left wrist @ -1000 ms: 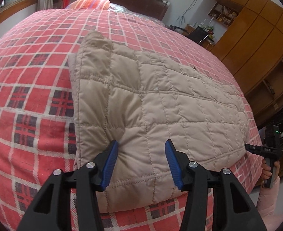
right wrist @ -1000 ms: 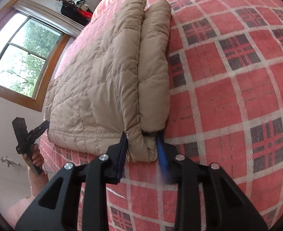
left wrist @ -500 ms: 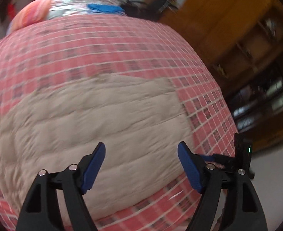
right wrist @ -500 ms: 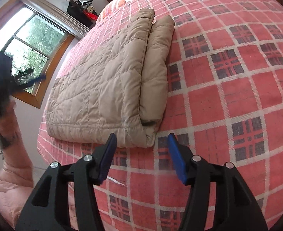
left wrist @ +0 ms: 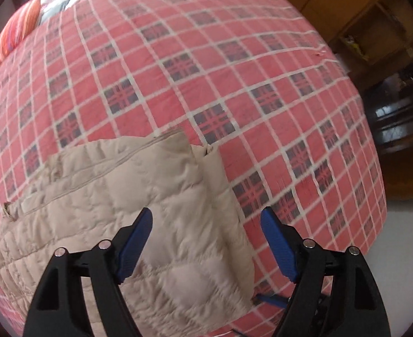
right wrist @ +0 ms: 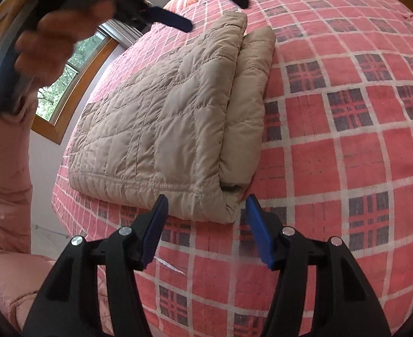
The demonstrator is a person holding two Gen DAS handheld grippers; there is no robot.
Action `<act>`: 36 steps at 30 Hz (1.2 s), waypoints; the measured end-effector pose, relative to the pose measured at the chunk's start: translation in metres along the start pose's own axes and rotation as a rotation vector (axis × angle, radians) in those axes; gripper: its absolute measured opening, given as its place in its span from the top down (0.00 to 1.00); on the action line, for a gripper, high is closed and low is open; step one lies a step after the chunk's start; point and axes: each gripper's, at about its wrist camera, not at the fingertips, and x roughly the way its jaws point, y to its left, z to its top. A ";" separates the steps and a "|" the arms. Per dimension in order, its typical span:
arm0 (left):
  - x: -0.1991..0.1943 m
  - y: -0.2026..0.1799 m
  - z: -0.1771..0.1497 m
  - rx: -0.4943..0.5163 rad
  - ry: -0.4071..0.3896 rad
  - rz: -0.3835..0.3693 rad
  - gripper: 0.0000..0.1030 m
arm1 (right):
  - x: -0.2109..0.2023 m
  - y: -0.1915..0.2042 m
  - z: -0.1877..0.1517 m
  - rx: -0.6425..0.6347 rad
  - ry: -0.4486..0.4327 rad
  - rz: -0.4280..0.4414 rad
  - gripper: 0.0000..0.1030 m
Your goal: Fold large clothes
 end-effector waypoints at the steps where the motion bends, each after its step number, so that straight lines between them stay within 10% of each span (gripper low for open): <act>1: 0.004 0.000 0.003 -0.009 0.015 0.008 0.23 | 0.002 0.000 0.001 -0.002 0.002 0.005 0.44; 18: 0.067 -0.008 0.038 -0.034 0.193 0.201 0.24 | 0.028 -0.018 0.007 0.038 0.065 0.086 0.46; 26: 0.059 -0.002 0.030 -0.026 0.170 0.165 0.73 | 0.016 -0.023 0.008 0.041 0.043 0.070 0.79; 36: -0.012 0.022 0.003 -0.026 0.034 0.033 0.88 | -0.026 0.018 0.014 -0.044 -0.031 0.031 0.85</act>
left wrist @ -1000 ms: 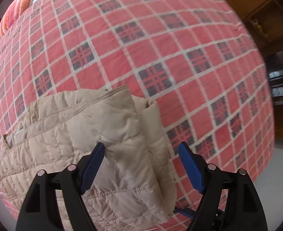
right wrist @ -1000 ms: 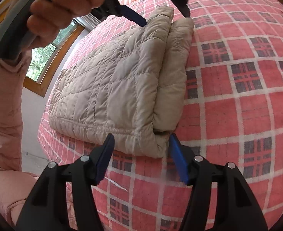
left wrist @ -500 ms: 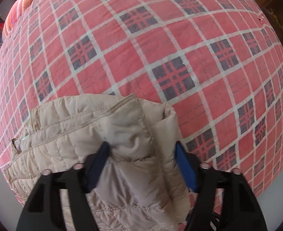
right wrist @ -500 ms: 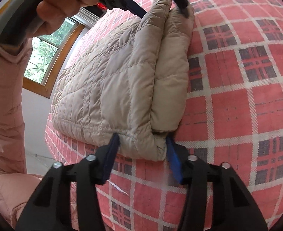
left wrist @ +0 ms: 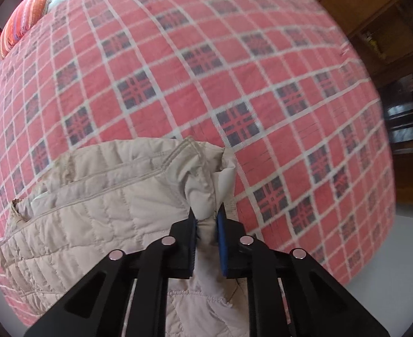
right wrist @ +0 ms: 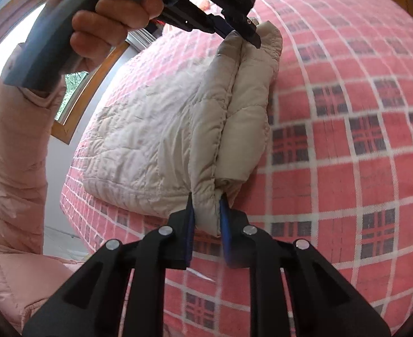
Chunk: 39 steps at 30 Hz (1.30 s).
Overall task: Fold large clothes
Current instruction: 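Lift the grasped coat end with both tools and fold it over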
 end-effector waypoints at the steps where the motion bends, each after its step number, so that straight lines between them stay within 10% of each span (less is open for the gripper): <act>1: -0.013 0.007 -0.006 -0.003 -0.024 -0.021 0.88 | -0.003 0.005 0.002 -0.012 -0.006 -0.002 0.85; 18: -0.145 0.194 -0.120 -0.205 -0.373 -0.258 0.89 | 0.018 0.180 0.040 -0.399 0.037 0.118 0.86; 39: -0.055 0.379 -0.216 -0.405 -0.431 -0.424 0.89 | 0.158 0.270 0.035 -0.557 0.298 0.058 0.86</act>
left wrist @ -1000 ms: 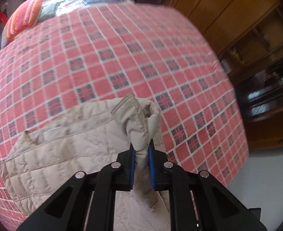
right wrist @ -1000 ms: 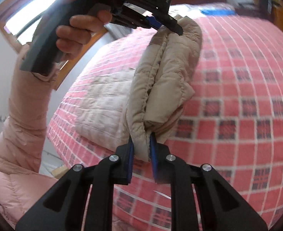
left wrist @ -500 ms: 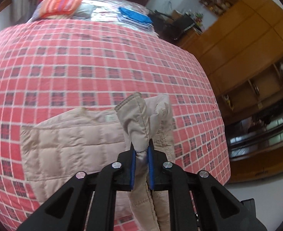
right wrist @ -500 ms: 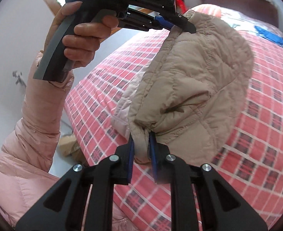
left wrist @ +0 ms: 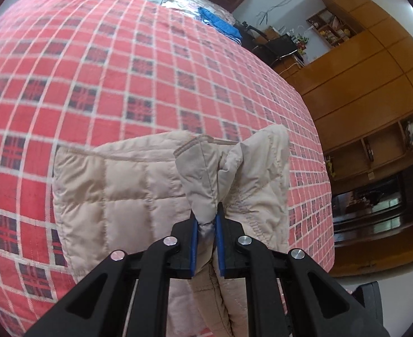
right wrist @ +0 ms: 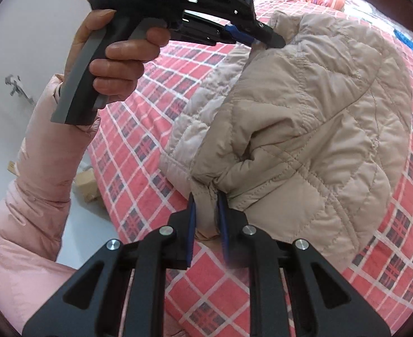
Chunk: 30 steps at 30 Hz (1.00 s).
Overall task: Fold large clothes
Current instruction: 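Lift the grasped coat end with both tools and fold it over, then open both tools and release the folded coat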
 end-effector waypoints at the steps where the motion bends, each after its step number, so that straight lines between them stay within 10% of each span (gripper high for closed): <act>1: 0.002 0.006 -0.002 -0.005 0.000 -0.006 0.89 | 0.003 0.004 -0.001 -0.006 0.004 -0.008 0.85; 30: 0.028 0.073 -0.018 -0.066 -0.002 -0.092 0.88 | 0.046 0.004 0.007 -0.031 0.059 -0.042 0.85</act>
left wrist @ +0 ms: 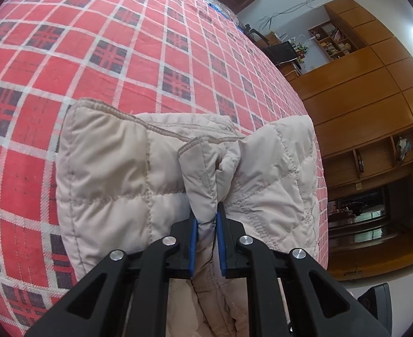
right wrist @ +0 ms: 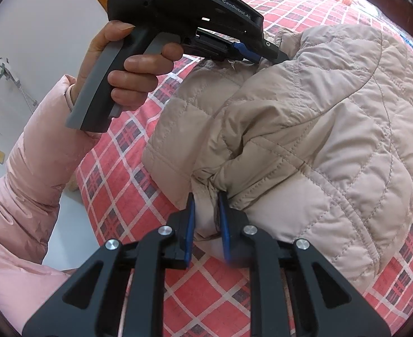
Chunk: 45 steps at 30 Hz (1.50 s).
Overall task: Fold large clothes
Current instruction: 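Open both tools and release the folded coat, then lower the left tool onto the coat bundle's edge and grasp it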
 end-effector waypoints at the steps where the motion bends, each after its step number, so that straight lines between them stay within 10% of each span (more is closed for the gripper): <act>1: 0.000 0.000 0.000 -0.001 -0.002 0.001 0.87 | 0.001 0.000 0.000 0.000 0.001 0.000 0.84; 13: -0.036 -0.009 -0.022 -0.039 -0.048 -0.076 0.38 | -0.058 0.007 -0.017 -0.018 -0.078 0.091 0.55; 19: -0.049 -0.016 -0.042 -0.039 -0.043 -0.120 0.29 | -0.113 -0.025 -0.039 0.064 -0.182 0.028 0.51; 25: -0.031 -0.012 -0.049 -0.078 -0.006 -0.135 0.26 | -0.120 -0.093 -0.054 0.261 -0.178 -0.056 0.51; 39: 0.015 -0.054 -0.053 0.020 0.029 -0.090 0.18 | -0.075 -0.152 -0.048 0.425 -0.147 0.090 0.47; 42: 0.021 -0.062 -0.052 0.027 0.026 -0.063 0.27 | -0.073 -0.149 -0.046 0.422 -0.148 0.081 0.47; 45: 0.026 -0.066 -0.048 0.006 0.036 -0.057 0.57 | -0.069 -0.144 -0.043 0.419 -0.150 0.063 0.47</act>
